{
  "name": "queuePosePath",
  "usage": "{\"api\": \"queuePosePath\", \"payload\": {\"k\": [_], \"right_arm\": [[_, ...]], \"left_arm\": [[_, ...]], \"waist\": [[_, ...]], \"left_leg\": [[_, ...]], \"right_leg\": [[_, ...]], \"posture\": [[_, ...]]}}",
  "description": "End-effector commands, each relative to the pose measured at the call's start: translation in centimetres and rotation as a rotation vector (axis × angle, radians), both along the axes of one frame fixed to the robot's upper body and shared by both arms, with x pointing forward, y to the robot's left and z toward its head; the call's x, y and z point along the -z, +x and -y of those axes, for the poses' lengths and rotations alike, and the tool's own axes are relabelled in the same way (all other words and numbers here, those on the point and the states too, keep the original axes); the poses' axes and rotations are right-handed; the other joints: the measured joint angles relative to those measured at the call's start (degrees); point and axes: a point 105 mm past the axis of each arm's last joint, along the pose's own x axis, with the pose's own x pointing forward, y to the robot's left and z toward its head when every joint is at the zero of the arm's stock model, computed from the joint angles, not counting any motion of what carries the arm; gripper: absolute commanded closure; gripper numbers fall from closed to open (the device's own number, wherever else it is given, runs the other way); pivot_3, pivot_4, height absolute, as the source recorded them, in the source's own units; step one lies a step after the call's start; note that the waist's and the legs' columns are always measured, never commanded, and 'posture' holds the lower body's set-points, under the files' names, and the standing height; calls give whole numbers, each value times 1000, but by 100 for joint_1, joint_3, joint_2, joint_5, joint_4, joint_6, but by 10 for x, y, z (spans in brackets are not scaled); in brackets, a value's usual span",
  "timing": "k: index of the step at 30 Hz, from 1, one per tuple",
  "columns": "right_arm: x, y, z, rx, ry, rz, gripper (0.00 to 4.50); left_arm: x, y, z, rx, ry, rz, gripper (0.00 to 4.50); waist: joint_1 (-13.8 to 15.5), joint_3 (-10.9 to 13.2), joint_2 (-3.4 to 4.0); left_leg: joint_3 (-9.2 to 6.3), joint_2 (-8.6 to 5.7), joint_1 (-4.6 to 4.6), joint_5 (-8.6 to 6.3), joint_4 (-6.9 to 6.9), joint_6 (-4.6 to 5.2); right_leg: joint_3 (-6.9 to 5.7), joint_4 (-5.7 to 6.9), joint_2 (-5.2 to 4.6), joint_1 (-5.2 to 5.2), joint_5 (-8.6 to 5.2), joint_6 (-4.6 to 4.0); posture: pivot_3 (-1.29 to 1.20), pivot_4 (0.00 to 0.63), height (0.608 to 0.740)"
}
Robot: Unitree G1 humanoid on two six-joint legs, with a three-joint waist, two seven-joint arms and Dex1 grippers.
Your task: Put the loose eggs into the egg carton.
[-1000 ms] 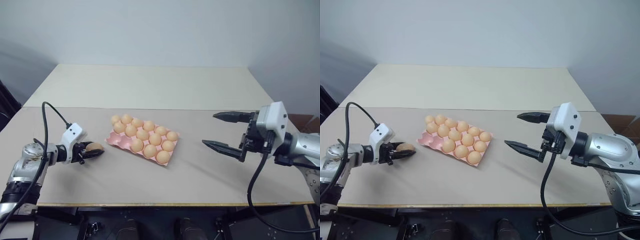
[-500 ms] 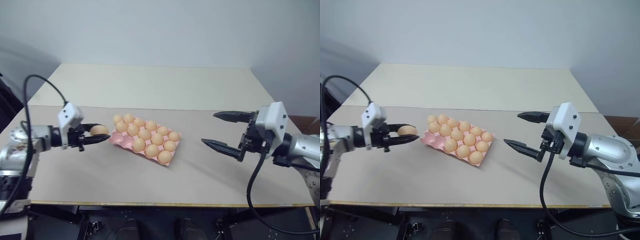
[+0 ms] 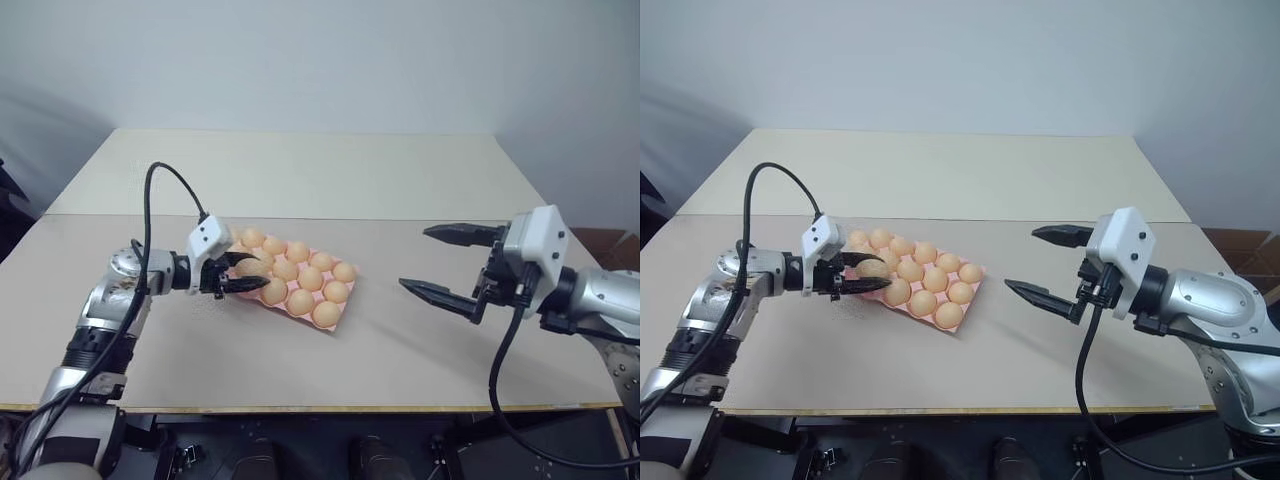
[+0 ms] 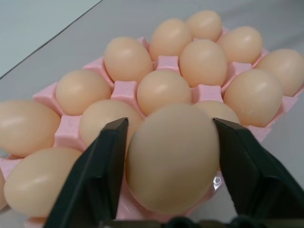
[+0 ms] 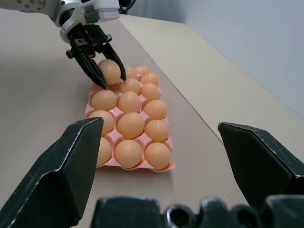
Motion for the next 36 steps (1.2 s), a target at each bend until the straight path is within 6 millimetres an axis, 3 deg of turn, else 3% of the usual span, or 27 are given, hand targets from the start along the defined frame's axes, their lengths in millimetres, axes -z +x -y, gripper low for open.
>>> {"api": "queuePosePath", "payload": {"k": [1, 2, 8, 11, 18, 24, 29, 32, 36], "right_arm": [[-11, -5, 0, 7, 1, 69, 0], [-11, -4, 0, 8, 1, 69, 0], [-10, 0, 5, 12, -1, 66, 0], [-5, 5, 10, 5, -6, 47, 0], [8, 10, 14, -47, -27, -16, 0], [5, 12, 11, -73, -30, -17, 0], [4, 12, 11, -84, -40, -23, 0], [2, 14, 10, -85, -42, -17, 0], [1, 13, 9, -88, -44, -13, 0]], "left_arm": [[-22, -1, -14, -13, 0, 75, 369], [-25, -3, -18, -16, 0, 85, 37], [-60, -21, -50, -83, -32, 224, 11], [-69, -48, -75, -130, -46, 263, 11], [-52, -109, -97, -236, -60, 164, 11], [-41, -127, -89, -340, -107, 153, 11], [-38, -124, -93, -404, -133, 156, 11], [-39, -102, -96, -490, -150, 163, 11], [-39, -58, -90, -599, -159, 149, 11]], "waist": [[-3, 0, 0], [-11, 0, 0], [-20, 0, 0], [-44, 0, 0], [-65, 0, 1], [15, -2, 2], [9, -2, 1], [35, -2, 1], [76, -3, -1]], "left_leg": [[0, 0, 0, 0, 0, 0], [0, 1, -2, 0, 0, 0], [0, 3, -1, 0, 0, 0], [1, 4, 1, 0, 0, 0], [5, 9, 7, -1, -1, -1], [5, 11, 13, -1, -1, -2], [7, 10, 11, -2, -3, -2], [6, 10, 14, -1, -3, -2], [5, 6, 27, -1, -3, -2]], "right_leg": [[0, 0, 0, 0, 0, 0], [0, -1, 1, -1, 0, 0], [0, -1, 0, -2, 0, 0], [0, -2, -1, -1, 0, 0], [0, -2, -4, -2, -3, -3], [-3, -4, -4, 3, -23, -36], [-2, -4, -2, 1, -22, -35], [-2, -1, -1, 3, -22, -36], [-3, -5, -2, 24, -13, -21]], "posture": [[0, 150, 740], [0, 150, 740], [0, 150, 740], [0, 150, 740], [0, 150, 740], [0, 150, 740], [0, 150, 740], [0, 150, 740], [0, 150, 740]]}}
